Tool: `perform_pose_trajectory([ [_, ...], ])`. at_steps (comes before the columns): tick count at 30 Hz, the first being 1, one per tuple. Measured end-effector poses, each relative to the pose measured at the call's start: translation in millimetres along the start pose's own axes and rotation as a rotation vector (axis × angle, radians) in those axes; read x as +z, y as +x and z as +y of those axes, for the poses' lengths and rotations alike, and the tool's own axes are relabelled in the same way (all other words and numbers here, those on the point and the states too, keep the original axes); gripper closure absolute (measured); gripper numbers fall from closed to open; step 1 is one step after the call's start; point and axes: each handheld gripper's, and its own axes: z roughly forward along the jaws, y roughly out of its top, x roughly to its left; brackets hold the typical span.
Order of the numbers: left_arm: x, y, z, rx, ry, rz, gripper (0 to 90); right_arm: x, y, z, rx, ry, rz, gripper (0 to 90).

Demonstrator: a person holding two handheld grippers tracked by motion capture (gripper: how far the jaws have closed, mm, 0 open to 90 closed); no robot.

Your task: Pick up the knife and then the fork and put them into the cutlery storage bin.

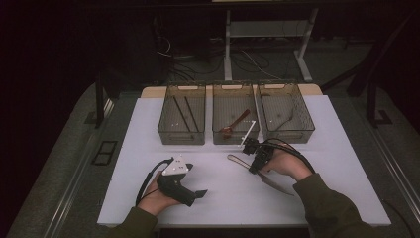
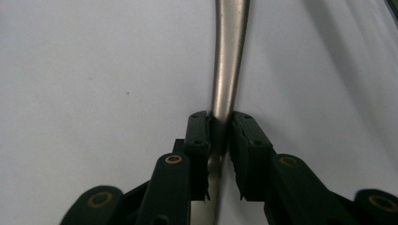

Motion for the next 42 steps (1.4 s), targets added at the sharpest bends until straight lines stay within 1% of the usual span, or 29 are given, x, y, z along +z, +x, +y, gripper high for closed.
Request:
perform_pose_trajectory([
  [3, -0.5, 0.0, 0.0, -0.001, -0.001, 0.002, 0.0, 0.5, 3.6, 4.0, -0.009, 0.031, -0.031, 76.3],
  [6, -1.0, 0.2, 0.0, 0.0, -0.001, 0.002, 0.0, 0.8, 6.6, 5.4, -0.013, 0.042, -0.056, 78.6],
  [9, -1.3, 0.1, 0.2, 0.002, -0.001, 0.003, 0.0, 0.9, 10.2, 6.5, -0.042, 0.051, -0.081, 79.2],
  [12, -1.3, -0.1, 0.1, -0.004, -0.007, 0.004, 0.0, 0.2, 10.8, 5.2, -0.053, 0.041, -0.083, 79.2],
  [13, -1.5, 0.2, 0.1, -0.002, -0.006, 0.003, 0.0, -0.4, 10.9, 4.2, -0.045, 0.036, -0.082, 79.2],
  [14, -1.5, 0.3, 0.0, -0.002, -0.007, 0.003, 0.0, -0.7, 10.2, 2.5, -0.05, 0.023, -0.076, 79.2],
  [16, -1.5, 0.5, -0.1, -0.003, -0.006, 0.003, 0.0, -2.7, 8.7, -1.2, -0.04, -0.002, -0.063, 79.2],
  [17, -1.7, 0.8, -0.1, 0.001, -0.002, 0.002, 0.0, -4.2, 8.1, -3.3, -0.026, -0.019, -0.051, 79.1],
  [20, -1.6, 0.8, -0.1, 0.0, -0.002, 0.003, 0.0, -10.0, 3.5, -10.0, -0.013, -0.062, -0.041, 79.1],
  [21, -1.6, 0.7, 0.0, 0.0, -0.004, 0.004, 0.0, -12.2, 1.4, -12.5, -0.012, -0.076, -0.045, 79.2],
  [22, -1.7, 0.8, -0.1, 0.0, -0.002, 0.004, 0.0, -14.9, -0.2, -15.0, -0.004, -0.091, -0.036, 79.2],
  [23, -1.5, 0.8, 0.0, -0.001, -0.004, 0.004, 0.0, -16.9, -2.3, -17.6, 0.002, -0.106, -0.043, 79.2],
  [24, -1.5, 0.8, 0.0, -0.001, -0.003, 0.004, 0.0, -19.1, -4.5, -20.1, 0.003, -0.127, -0.041, 79.2],
  [26, -1.6, 0.8, 0.0, -0.003, -0.005, 0.005, 0.0, -23.2, -7.1, -24.6, 0.021, -0.149, -0.036, 79.3],
  [28, -1.8, 0.9, 0.0, -0.003, -0.007, 0.006, 0.0, -26.5, -10.0, -28.5, 0.023, -0.177, -0.038, 79.3],
  [31, -2.3, 1.2, 0.0, -0.002, -0.006, 0.007, 0.0, -30.3, -13.4, -34.0, 0.042, -0.214, -0.019, 79.3],
  [34, -2.5, 1.3, 0.0, -0.003, -0.006, 0.008, 0.0, -33.9, -16.0, -38.4, 0.052, -0.247, -0.015, 79.3],
  [36, -2.8, 1.3, 0.0, -0.005, -0.01, 0.008, 0.0, -37.4, -17.7, -41.5, 0.07, -0.273, -0.002, 79.3],
  [37, -2.9, 1.5, -0.1, -0.005, -0.012, 0.009, 0.0, -39.0, -18.6, -43.1, 0.077, -0.29, -0.01, 79.3],
  [40, -3.8, 1.7, 0.1, -0.006, -0.021, 0.011, 0.0, -44.7, -22.5, -48.8, 0.094, -0.342, -0.002, 79.3],
  [42, -3.9, 1.8, 0.2, -0.009, -0.027, 0.012, 0.0, -48.3, -26.3, -52.8, 0.104, -0.373, 0.013, 79.3],
])
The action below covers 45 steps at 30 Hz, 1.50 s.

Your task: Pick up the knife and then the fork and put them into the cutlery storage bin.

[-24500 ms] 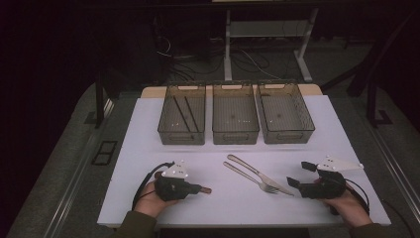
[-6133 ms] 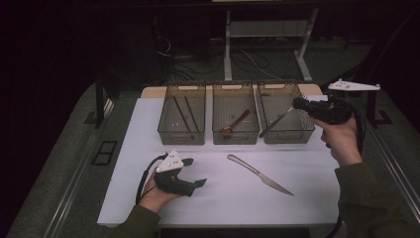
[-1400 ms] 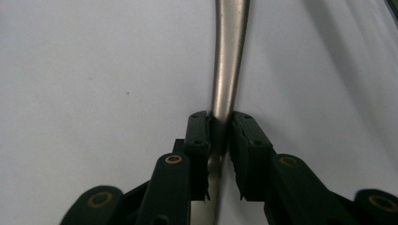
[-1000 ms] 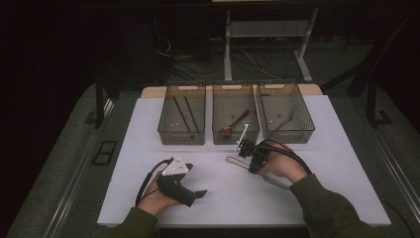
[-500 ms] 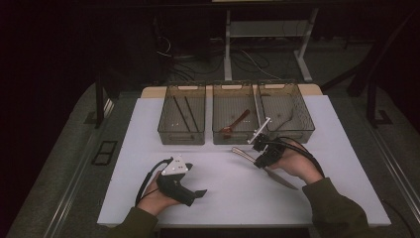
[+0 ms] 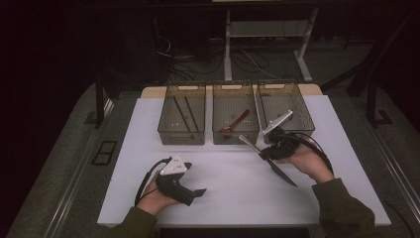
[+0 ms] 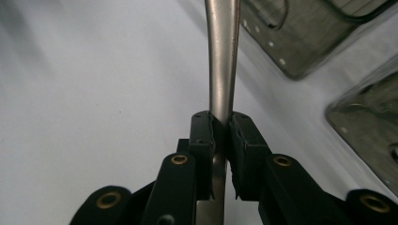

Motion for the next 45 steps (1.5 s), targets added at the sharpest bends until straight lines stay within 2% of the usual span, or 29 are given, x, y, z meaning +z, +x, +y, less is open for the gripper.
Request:
perform_pose_trajectory([
  [9, -0.6, 0.3, -0.1, 0.001, -0.005, 0.0, 0.0, -23.1, -14.3, -8.1, 0.061, -0.15, 0.014, 79.3],
  [20, -1.1, 0.2, 0.2, 0.002, -0.006, -0.002, 0.0, -53.4, -29.2, -17.3, 0.121, -0.337, -0.005, 79.3],
  [25, -1.0, 1.0, 0.4, 0.005, -0.008, -0.003, 0.0, -64.9, -36.6, -22.2, 0.153, -0.408, -0.03, 79.2],
  [31, -0.8, 0.0, 0.4, -0.01, -0.02, 0.0, 0.0, -82.7, -47.2, -22.5, 0.178, -0.471, -0.06, 79.2],
  [34, -1.2, 0.7, 0.5, -0.005, -0.016, 0.0, 0.0, -92.4, -54.2, -20.5, 0.187, -0.498, -0.081, 79.3],
  [40, -1.3, 1.4, 0.6, 0.001, -0.01, -0.001, 0.0, -112.6, -68.4, -7.9, 0.193, -0.541, -0.14, 79.2],
  [45, -1.4, 1.1, 0.6, -0.004, -0.01, -0.001, 0.0, -121.1, -83.1, 7.5, 0.197, -0.542, -0.193, 79.2],
])
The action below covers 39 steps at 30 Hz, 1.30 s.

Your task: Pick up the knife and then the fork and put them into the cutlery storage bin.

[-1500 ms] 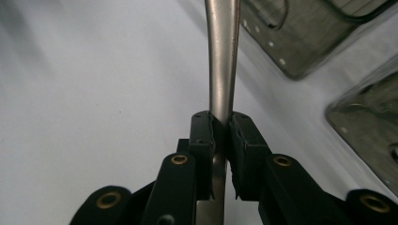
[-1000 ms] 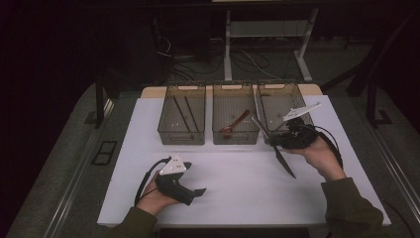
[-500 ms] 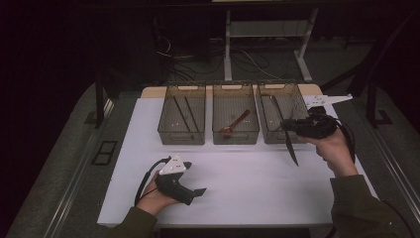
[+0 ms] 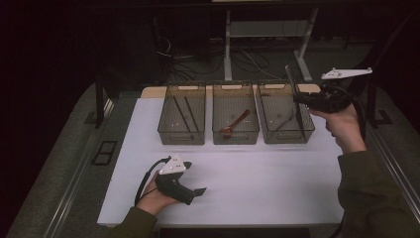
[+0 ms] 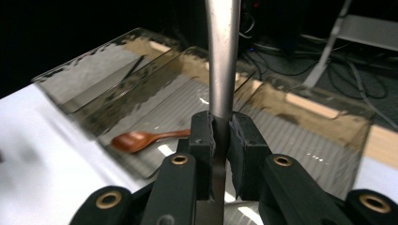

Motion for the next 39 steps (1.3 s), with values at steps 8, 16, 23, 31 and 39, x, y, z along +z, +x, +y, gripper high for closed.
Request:
perform_pose_trajectory([
  [8, -0.3, 0.2, -0.3, -0.006, -0.006, 0.001, 0.0, 12.6, -15.8, 20.2, -0.008, -0.025, -0.069, 79.2],
  [16, -0.8, 0.2, -0.3, -0.006, -0.009, -0.003, 0.0, 38.3, -34.8, 12.7, -0.005, -0.001, -0.136, 79.2],
  [23, -1.6, 0.2, -0.9, -0.005, -0.007, -0.003, 0.0, 53.4, -46.3, -5.9, 0.006, 0.028, -0.153, 79.2],
  [31, -1.1, 0.8, -0.8, -0.003, -0.003, -0.004, 0.0, 70.0, -53.0, -23.8, 0.004, 0.107, -0.162, 79.2],
  [39, -1.2, 0.5, -0.8, -0.003, -0.004, -0.006, 0.0, 83.4, -57.1, -35.9, -0.006, 0.21, -0.164, 79.1],
])
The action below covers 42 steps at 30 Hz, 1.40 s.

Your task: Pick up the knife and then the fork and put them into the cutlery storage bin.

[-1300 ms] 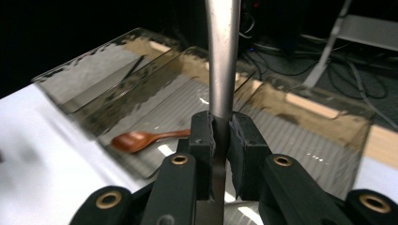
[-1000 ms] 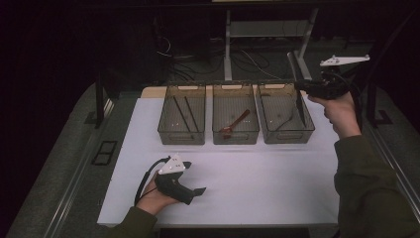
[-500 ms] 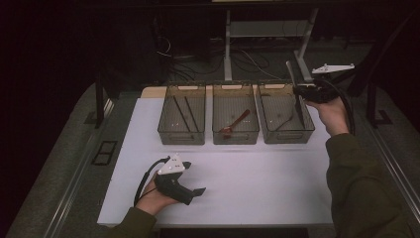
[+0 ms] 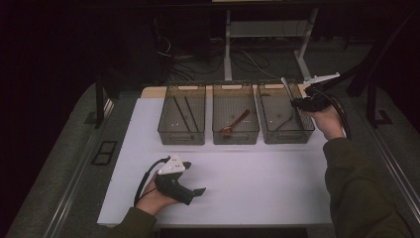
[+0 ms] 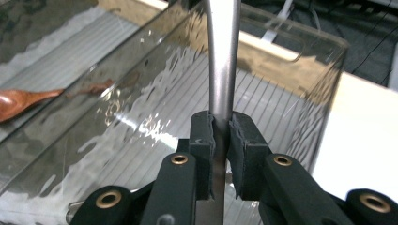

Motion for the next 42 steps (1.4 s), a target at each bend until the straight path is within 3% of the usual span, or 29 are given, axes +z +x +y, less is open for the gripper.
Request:
perform_pose_trajectory([
  [11, -0.4, -0.2, -0.1, -0.005, -0.005, -0.002, 0.0, 20.7, 10.5, 1.0, -0.027, 0.069, 0.002, 77.3],
  [13, -0.7, -0.3, 0.0, -0.006, -0.008, -0.003, 0.0, 21.3, 11.2, 0.7, -0.017, 0.059, -0.015, 70.6],
  [16, -0.8, -0.2, 0.1, -0.005, -0.009, -0.002, 0.0, 19.5, 10.2, -0.2, 0.019, 0.041, 0.003, 62.3],
  [25, -0.8, -0.5, 0.2, -0.003, -0.006, 0.002, 0.0, -1.4, 13.2, -9.8, 0.064, -0.059, 0.071, 41.8],
  [33, -2.3, 0.7, 0.5, -0.009, -0.019, 0.005, 0.0, -20.3, 15.5, -21.9, 0.07, -0.131, 0.121, 33.9],
  [42, -4.7, 2.9, -0.3, -0.025, -0.03, 0.009, 0.0, -35.4, 35.3, -33.0, 0.042, -0.184, 0.14, 27.7],
])
